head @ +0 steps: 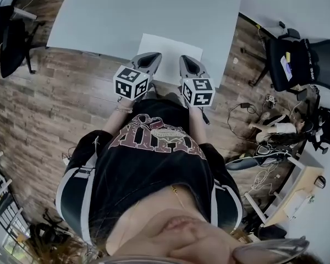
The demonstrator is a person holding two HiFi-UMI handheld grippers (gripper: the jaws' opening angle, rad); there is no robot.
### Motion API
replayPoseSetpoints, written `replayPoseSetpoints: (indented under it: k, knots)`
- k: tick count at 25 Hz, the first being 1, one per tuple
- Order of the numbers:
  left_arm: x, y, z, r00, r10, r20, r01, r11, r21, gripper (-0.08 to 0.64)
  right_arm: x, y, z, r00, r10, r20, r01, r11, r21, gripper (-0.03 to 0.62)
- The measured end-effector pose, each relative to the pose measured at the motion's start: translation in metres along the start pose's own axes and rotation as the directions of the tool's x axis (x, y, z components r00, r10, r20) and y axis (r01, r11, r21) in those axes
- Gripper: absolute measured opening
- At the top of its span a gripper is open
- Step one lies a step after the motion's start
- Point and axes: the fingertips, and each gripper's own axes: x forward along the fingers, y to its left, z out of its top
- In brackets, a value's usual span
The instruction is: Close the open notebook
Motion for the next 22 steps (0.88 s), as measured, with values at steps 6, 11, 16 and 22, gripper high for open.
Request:
replayPoseSetpoints:
  k: [6,11,16,22]
  knots:
    - [0.001,0.021,-0.019,0.999,0.030,-0.046,-0.030,0.999,-0.012,0.046,0.015,-0.003,-0.017,0.997,-0.005,-0.076,0.003,1.000,-0.020,0.018]
    - [-0.001,0.038,-0.032,0.996,0.064,-0.060,-0.067,0.996,-0.053,0.046,0.027,-0.005,-0.025,0.993,0.012,-0.116,-0.016,0.999,-0.029,0.018]
    - [-0.005,0.054,-0.050,0.991,0.092,-0.093,-0.098,0.993,-0.064,0.048,0.039,-0.007,-0.041,0.989,0.015,-0.149,-0.020,0.999,-0.031,0.019]
    - [-0.009,0.064,-0.070,0.986,0.105,-0.127,-0.117,0.989,-0.090,0.048,0.049,-0.011,-0.064,0.980,0.009,-0.198,-0.017,0.999,-0.037,0.020]
